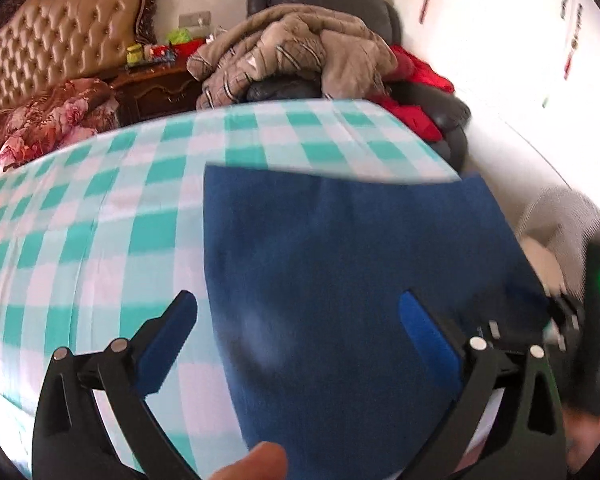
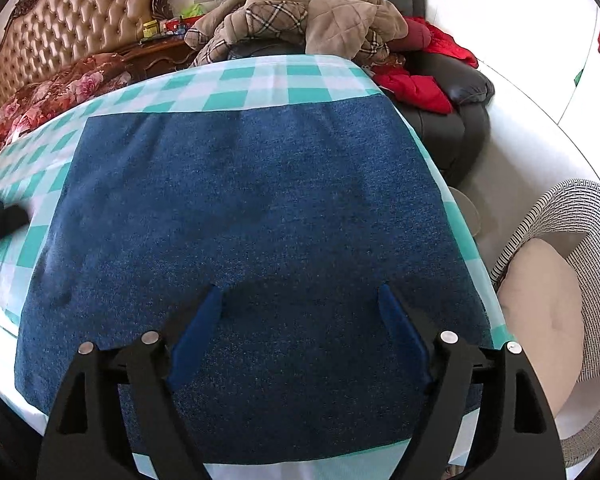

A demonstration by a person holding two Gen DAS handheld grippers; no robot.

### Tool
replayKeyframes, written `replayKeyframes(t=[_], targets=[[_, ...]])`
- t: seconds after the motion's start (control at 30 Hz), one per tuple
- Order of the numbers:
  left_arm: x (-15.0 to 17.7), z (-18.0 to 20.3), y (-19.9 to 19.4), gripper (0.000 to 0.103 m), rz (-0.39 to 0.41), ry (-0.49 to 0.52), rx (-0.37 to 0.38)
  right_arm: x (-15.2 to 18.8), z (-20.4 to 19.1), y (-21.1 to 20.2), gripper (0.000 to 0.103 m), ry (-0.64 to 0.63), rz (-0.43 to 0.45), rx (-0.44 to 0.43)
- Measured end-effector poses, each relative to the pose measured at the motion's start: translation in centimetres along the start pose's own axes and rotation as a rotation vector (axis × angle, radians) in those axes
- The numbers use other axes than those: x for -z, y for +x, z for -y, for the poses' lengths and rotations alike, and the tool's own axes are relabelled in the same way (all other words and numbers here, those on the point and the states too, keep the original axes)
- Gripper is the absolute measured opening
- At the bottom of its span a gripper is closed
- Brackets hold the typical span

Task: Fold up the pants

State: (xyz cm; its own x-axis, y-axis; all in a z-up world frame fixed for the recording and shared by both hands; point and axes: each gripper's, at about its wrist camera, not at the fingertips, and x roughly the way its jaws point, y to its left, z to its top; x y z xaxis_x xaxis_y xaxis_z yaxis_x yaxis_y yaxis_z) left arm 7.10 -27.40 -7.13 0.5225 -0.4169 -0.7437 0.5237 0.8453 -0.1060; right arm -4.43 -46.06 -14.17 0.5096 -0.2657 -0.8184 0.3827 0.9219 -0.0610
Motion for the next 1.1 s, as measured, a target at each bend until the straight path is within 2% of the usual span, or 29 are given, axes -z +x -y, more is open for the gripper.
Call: replayKeyframes(t=[0.1, 0.23, 0.3, 0.4, 0.47, 0.57, 0.63, 0.73, 0.87, 1.0, 1.1], targets=[[-2.9, -0.1, 2.3, 0.101, 0.009, -0.01, 0.025, 0.0, 0.0, 0.0, 0.078, -0.001, 0.0, 0.0], [-5.8, 0.7, 7.6, 0.101, -0.098, -0.013, 0.012, -0.1, 0.0, 0.0, 0.078, 0.001, -0.006, -0.003], [-5.9, 1.0, 10.7, 0.101, -0.195, 0.015, -0.036, -0.1, 0.0, 0.0, 0.078, 0.001, -0.009, -0.004], [-5.5, 1.4, 13.1, 0.102, -0.241, 0.043, -0.076, -0.1, -0.1, 0.1, 0.078, 0.001, -0.009, -0.004], [-5.4, 1.4, 13.2, 0.102, -0.234, 0.048, -0.08, -0.2, 0.0, 0.1, 0.078, 0.002, -0.009, -0.004], [-5.3, 1.2, 11.4, 0.102, -0.199, 0.064, -0.077, -0.3, -0.1, 0.1, 0.078, 0.003, -0.016, -0.003], [-5.0, 1.1, 8.3, 0.102, -0.128, 0.051, -0.059, -0.3, 0.0, -0.1, 0.079, 0.008, -0.019, -0.005], [-3.3, -0.1, 3.8, 0.102, -0.068, 0.002, -0.051, -0.3, 0.1, -0.7, 0.079, 0.016, -0.022, -0.004], [0.2, -2.0, -0.4, 0.102, -0.056, -0.086, -0.063, 0.2, 0.1, -2.0, 0.079, 0.027, -0.017, -0.015], [3.4, -1.7, -2.7, 0.102, -0.067, -0.046, -0.099, 0.6, -0.1, -4.1, 0.079, 0.023, 0.011, -0.013], [4.8, -1.5, -3.6, 0.102, -0.085, -0.049, -0.085, 0.8, 0.2, -5.0, 0.079, 0.029, 0.024, -0.001]])
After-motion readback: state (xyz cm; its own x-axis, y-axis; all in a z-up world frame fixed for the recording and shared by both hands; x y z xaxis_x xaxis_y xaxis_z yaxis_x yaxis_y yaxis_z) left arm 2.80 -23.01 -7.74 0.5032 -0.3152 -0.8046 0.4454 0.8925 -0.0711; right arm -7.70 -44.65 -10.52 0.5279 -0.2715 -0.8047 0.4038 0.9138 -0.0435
